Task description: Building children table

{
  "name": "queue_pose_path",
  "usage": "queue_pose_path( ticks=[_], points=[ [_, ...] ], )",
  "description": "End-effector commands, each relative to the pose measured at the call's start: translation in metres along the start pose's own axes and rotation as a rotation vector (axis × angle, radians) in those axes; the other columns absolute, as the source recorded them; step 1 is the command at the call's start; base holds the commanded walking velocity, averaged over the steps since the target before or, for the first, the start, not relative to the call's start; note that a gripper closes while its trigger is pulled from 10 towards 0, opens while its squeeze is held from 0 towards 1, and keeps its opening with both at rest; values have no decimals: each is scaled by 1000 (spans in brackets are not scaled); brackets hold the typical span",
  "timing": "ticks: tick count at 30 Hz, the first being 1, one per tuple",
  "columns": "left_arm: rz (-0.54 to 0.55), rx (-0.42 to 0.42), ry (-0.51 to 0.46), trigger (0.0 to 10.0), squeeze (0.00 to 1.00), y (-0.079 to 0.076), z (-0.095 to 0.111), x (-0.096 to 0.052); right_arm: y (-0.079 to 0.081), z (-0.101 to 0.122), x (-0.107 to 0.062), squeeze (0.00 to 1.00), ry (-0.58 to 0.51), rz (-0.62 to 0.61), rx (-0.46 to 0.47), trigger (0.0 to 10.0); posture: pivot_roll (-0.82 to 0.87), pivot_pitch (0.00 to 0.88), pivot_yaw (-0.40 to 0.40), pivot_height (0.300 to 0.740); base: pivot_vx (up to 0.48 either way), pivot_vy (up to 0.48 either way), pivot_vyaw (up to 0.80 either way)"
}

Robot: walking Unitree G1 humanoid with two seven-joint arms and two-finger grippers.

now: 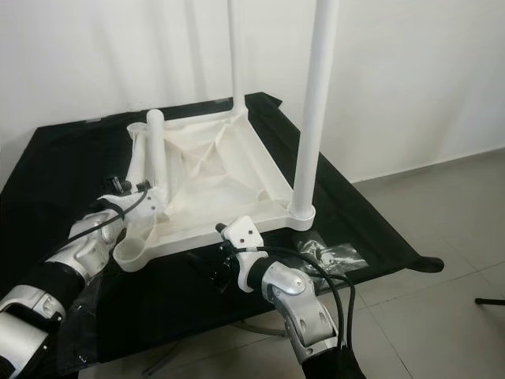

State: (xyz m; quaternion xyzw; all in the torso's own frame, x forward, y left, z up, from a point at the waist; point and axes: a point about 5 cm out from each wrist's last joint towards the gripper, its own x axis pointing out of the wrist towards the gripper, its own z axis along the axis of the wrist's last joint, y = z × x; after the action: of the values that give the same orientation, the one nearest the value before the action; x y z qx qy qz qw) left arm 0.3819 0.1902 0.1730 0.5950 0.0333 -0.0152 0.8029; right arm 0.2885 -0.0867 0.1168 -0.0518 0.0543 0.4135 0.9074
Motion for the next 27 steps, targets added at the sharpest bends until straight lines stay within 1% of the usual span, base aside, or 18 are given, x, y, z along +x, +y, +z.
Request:
queue_pose_path(
  ticks=[1, 3, 4, 6, 8, 11, 14, 16, 17, 18, 19, 20, 21, 22, 23, 24, 26, 27],
  points=[
    [91, -12, -14, 0, 0, 25, 1, 0, 2, 1, 3, 0, -3, 7, 8, 10000, -147, 0, 60, 740, 0, 0, 0],
    [159, -29, -33, 0, 0, 43, 1, -5, 2, 1, 3, 0, -4, 9, 10, 10000, -146, 0, 60, 740, 0, 0, 0],
    [159, -29, -33, 0, 0, 43, 1, -5, 2, 1, 3, 0, -4, 9, 10, 10000, -146, 0, 60, 740, 0, 0, 0],
    [219, -70, -64, 0, 0, 59, 4, -10, 2, 1, 2, 0, -5, 8, 12, 10000, -149, 0, 61, 740, 0, 0, 0],
    [219, -70, -64, 0, 0, 59, 4, -10, 2, 1, 2, 0, -5, 8, 12, 10000, -149, 0, 61, 740, 0, 0, 0],
    [291, -190, -147, 0, 0, 78, 11, -19, 0, 2, 2, 0, -10, 2, 20, 10000, -146, 0, 56, 740, 0, 0, 0],
    [297, -500, -273, 0, 0, 86, 14, -26, -3, 7, -1, 0, -72, -14, 69, 10000, -139, 0, 51, 740, 0, 0, 0],
    [297, -500, -273, 0, 0, 86, 14, -26, -3, 7, -1, 0, -72, -14, 69, 10000, -139, 0, 51, 740, 0, 0, 0],
    [285, -628, -309, 0, 0, 88, 13, -29, -5, 11, -3, 0, -106, -19, 100, 10000, -139, 0, 51, 740, 0, 0, 0],
    [229, -871, -396, 2902, 0, 89, 13, -35, -11, 21, -6, 0, -202, -22, 217, 10000, -128, 0, 52, 740, 0, 0, 0],
    [170, -1070, -502, 2941, 0, 91, 11, -44, -16, 32, -9, 0, -302, -5, 328, 10000, -124, 0, 50, 740, 0, 0, 0],
    [110, -1232, -608, 3529, 0, 93, 7, -54, -17, 45, -14, 0, -409, 48, 440, 10000, -121, 0, 51, 740, 0, 0, 0],
    [110, -1232, -608, 3529, 0, 93, 7, -54, -17, 45, -14, 0, -409, 48, 440, 10000, -121, 0, 51, 740, 0, 0, 0],
    [74, -1316, -677, 3529, 0, 94, 4, -62, -18, 53, -18, 0, -476, 92, 503, 10000, -119, 0, 50, 740, 0, 0, 0],
    [74, -1316, -677, 3529, 0, 94, 4, -62, -18, 53, -18, 0, -476, 92, 503, 10000, -119, 0, 50, 740, 0, 0, 0],
    [57, -1451, -741, 10000, 0, 92, -9, -73, -11, 71, -26, 0, -594, 244, 587, 10000, -109, 0, 43, 740, 0, 0, 0],
    [46, -1557, -784, 10000, 0, 88, -18, -80, -7, 80, -30, 0, -649, 341, 623, 10000, -105, 0, 39, 740, 0, 0, 0],
    [46, -1557, -784, 10000, 0, 88, -18, -80, -7, 80, -30, 0, -649, 341, 623, 10000, -105, 0, 39, 740, 0, 0, 0]
  ],
)
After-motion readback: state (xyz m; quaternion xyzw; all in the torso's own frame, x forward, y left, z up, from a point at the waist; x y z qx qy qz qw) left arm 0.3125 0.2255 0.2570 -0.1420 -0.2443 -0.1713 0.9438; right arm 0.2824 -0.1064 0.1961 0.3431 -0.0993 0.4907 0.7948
